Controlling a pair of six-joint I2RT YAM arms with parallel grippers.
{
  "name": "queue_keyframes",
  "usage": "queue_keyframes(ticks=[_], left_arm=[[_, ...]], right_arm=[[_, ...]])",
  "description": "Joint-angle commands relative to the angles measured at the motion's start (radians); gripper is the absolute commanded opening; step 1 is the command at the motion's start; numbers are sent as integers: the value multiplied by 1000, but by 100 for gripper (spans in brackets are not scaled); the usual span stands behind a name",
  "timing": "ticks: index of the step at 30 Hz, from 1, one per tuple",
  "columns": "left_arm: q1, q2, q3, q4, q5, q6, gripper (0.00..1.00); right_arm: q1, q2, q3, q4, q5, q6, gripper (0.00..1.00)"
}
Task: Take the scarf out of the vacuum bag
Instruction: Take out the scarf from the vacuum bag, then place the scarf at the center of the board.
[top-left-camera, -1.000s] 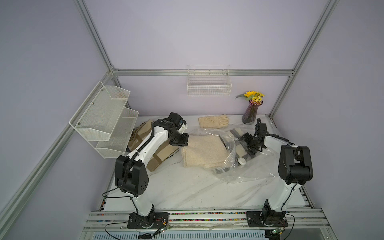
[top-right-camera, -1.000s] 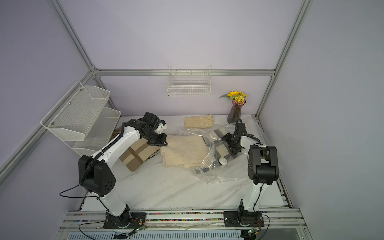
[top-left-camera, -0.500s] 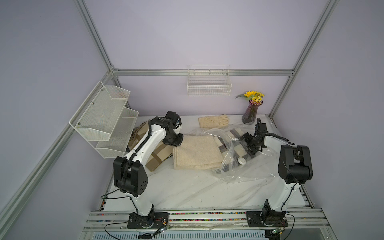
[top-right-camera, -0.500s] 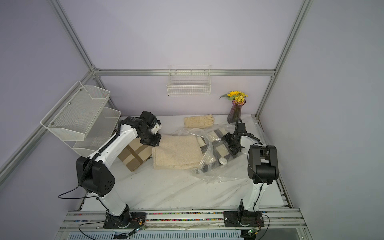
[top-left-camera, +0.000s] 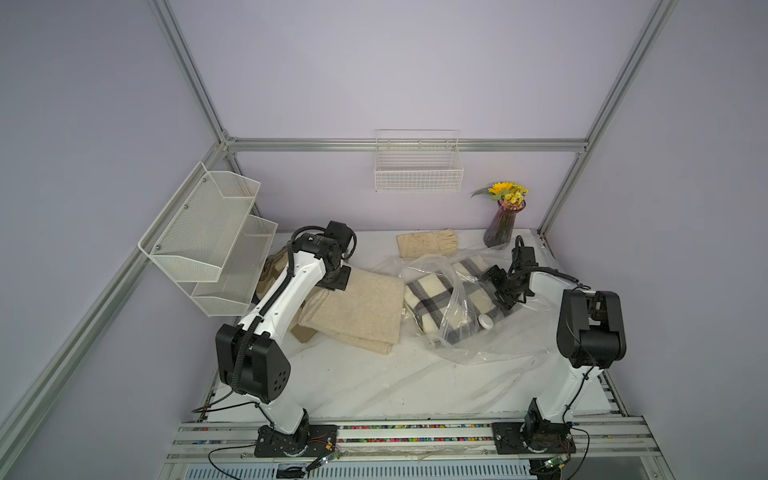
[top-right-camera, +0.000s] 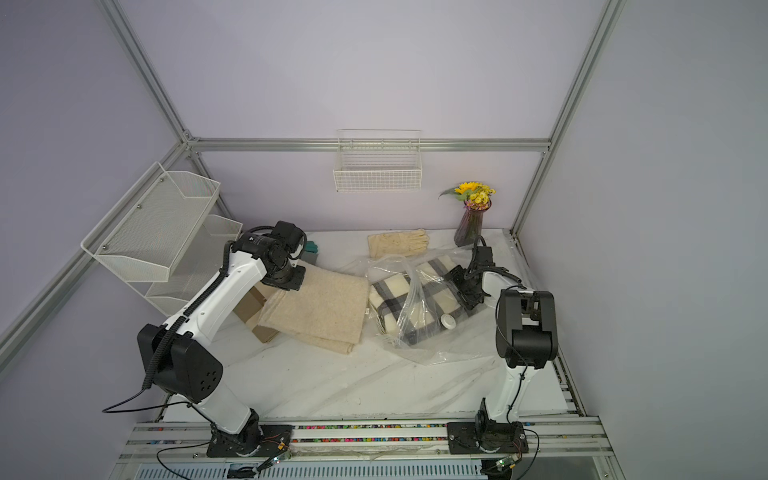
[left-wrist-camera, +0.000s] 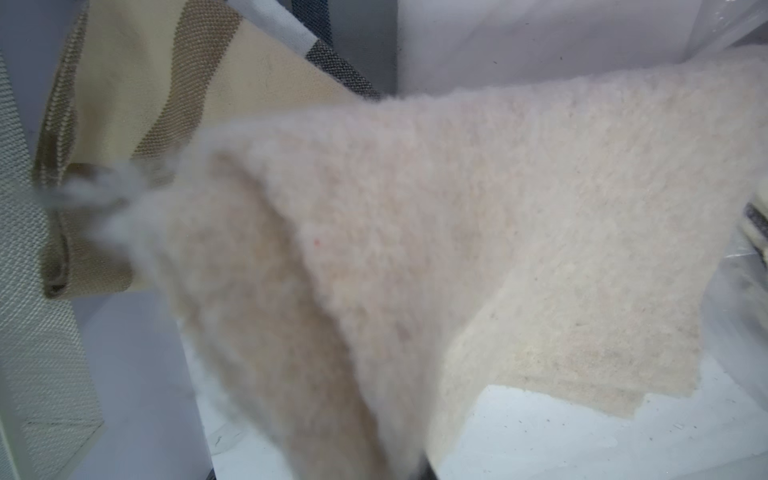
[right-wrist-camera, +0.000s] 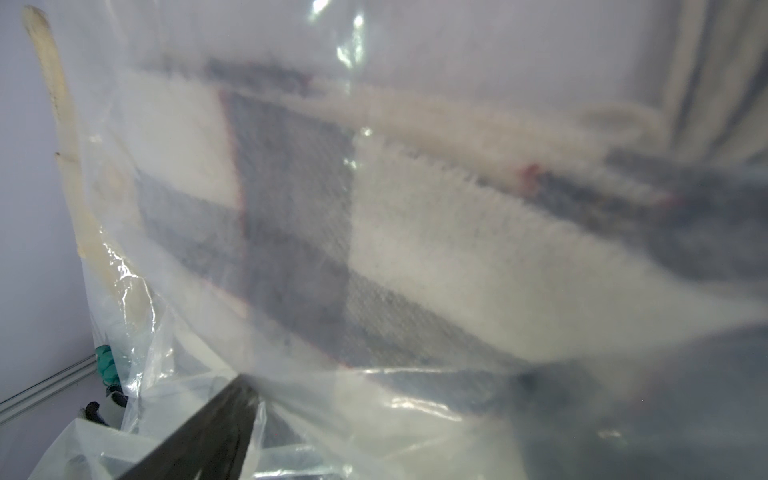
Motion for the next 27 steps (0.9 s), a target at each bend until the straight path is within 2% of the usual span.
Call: queue_keyframes(ticks=[1, 7, 17, 27], left_arm=[[9, -24, 60, -20, -108, 28, 0], [9, -30, 54, -35, -196, 61, 0], [9, -6, 22, 16, -508, 118, 0], [9, -12, 30, 185, -637, 257, 0]], right_arm=[[-34, 86, -64, -77, 114, -19, 97], [-35, 93, -63, -74, 110, -26, 97], [-35, 97, -66, -66, 101, -23, 97], [-36, 106, -67, -64, 92, -26, 97]])
